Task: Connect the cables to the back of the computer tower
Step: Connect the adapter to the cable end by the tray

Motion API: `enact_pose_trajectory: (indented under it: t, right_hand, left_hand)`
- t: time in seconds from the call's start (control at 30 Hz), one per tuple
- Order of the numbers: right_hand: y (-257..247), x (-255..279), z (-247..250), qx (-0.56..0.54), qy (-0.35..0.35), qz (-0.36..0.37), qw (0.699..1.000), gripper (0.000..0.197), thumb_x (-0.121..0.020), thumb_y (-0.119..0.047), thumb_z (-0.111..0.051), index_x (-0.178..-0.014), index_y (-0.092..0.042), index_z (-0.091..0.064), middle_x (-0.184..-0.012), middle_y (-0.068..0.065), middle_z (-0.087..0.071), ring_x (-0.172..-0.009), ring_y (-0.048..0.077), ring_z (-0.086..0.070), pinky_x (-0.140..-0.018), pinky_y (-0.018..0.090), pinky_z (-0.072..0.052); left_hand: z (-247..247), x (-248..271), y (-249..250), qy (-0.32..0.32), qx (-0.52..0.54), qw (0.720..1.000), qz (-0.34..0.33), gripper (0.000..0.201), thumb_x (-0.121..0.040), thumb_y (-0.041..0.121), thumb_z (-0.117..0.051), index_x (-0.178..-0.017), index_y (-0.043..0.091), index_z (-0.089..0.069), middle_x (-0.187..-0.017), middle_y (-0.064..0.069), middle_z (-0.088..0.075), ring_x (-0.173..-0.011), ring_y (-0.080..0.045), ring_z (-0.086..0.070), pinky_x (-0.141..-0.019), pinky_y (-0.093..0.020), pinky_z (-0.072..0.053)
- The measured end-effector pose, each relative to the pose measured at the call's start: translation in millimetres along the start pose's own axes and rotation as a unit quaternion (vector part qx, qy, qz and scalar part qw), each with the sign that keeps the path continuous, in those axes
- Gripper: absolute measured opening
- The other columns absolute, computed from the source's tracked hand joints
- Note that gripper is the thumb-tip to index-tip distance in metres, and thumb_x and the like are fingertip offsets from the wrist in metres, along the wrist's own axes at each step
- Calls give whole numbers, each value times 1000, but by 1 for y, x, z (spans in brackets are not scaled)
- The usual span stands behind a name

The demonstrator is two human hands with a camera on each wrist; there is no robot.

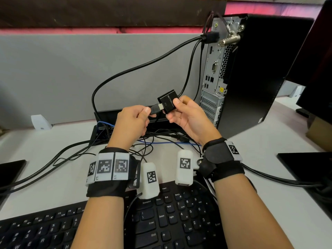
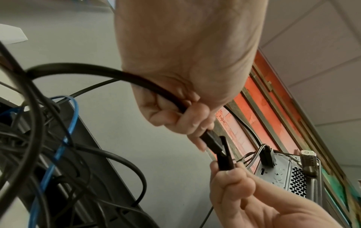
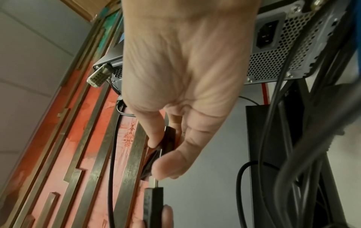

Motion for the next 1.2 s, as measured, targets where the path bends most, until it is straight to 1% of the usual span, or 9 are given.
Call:
enact_pose_trajectory:
  t: [0.1,0.2,0.27,0.53,0.67,0.8,0.93,1.07,1.2]
  right_hand:
    - [-5,1,-1,20,-5,9,1000,2,-101,-9,-43,-102,-9,-44,-91,19,-63,-56,14,-64,-56,20,-55]
    - [-8,2,-1,41,-21,16,999,30,-101,-8,-43,-129,-16,-44,-93,19,-63,-59,16,-66,-60,21,-56]
    - [-10,3,-3,68,-41,20,997,37,-101,-8,-43,-136,-20,-42,-91,18,-64,-62,17,-67,-63,21,-56]
    - [-9,3,-4,106,-31,11,994,31,-103,-12,-39,-133,-19,-43,-82,14,-62,-58,17,-63,-61,25,-52]
    - [-7,1,-5,134,-28,11,990,31,-103,-11,-37,-132,-20,-43,-83,12,-59,-55,15,-58,-63,28,-47]
    - [-6,1,-6,132,-25,7,991,29,-103,-10,-35,-130,-19,-43,-80,12,-57,-50,13,-53,-55,24,-42]
    - [-5,-1,-6,118,-25,4,993,24,-103,-8,-35,-122,-18,-45,-79,11,-56,-45,10,-47,-49,21,-38]
    - [-6,-1,-7,106,-24,5,994,23,-101,-5,-34,-118,-17,-47,-83,9,-55,-45,11,-48,-47,21,-38]
    - [-7,-2,-9,103,-20,4,995,25,-101,-5,-33,-109,-21,-50,-79,14,-55,-44,13,-45,-45,22,-37]
  left_hand:
    - [-1,0,1,-8,9,1000,2,34,-101,19,-39,-99,1,-67,-56,1,-43,-32,-1,-38,-40,-7,-34]
    - [0,0,0,-12,18,1000,9,34,-101,20,-39,-99,1,-67,-55,1,-40,-35,-3,-36,-40,-9,-34]
    - [0,0,-1,-22,30,999,18,34,-101,18,-38,-100,0,-66,-55,0,-38,-37,-6,-34,-39,-11,-32]
    - [-5,-3,-6,-59,56,996,45,31,-102,17,-37,-96,2,-63,-45,8,-32,-34,-4,-28,-41,-21,-28]
    - [-6,-2,-6,-75,48,995,54,31,-102,18,-36,-99,2,-62,-50,3,-30,-33,-2,-27,-38,-17,-27]
    - [-5,0,-2,-88,74,991,63,31,-103,16,-34,-102,0,-60,-54,1,-27,-34,-1,-26,-36,-14,-25]
    - [-3,1,0,-88,85,990,62,30,-103,14,-33,-99,0,-60,-55,0,-25,-33,1,-24,-34,-13,-22]
    - [-2,2,0,-94,84,990,60,31,-103,14,-33,-89,8,-60,-56,0,-27,-33,0,-26,-34,-12,-23]
    - [-2,2,1,-93,85,991,55,32,-103,13,-33,-83,11,-58,-56,0,-27,-33,0,-26,-34,-13,-23]
Point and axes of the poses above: each hand's wrist, its own x-axis away from the middle knuckle, its own z-axis out of the back of the hand, y = z × x, the point moved 2 cm from there along -x, towards the middle knuckle
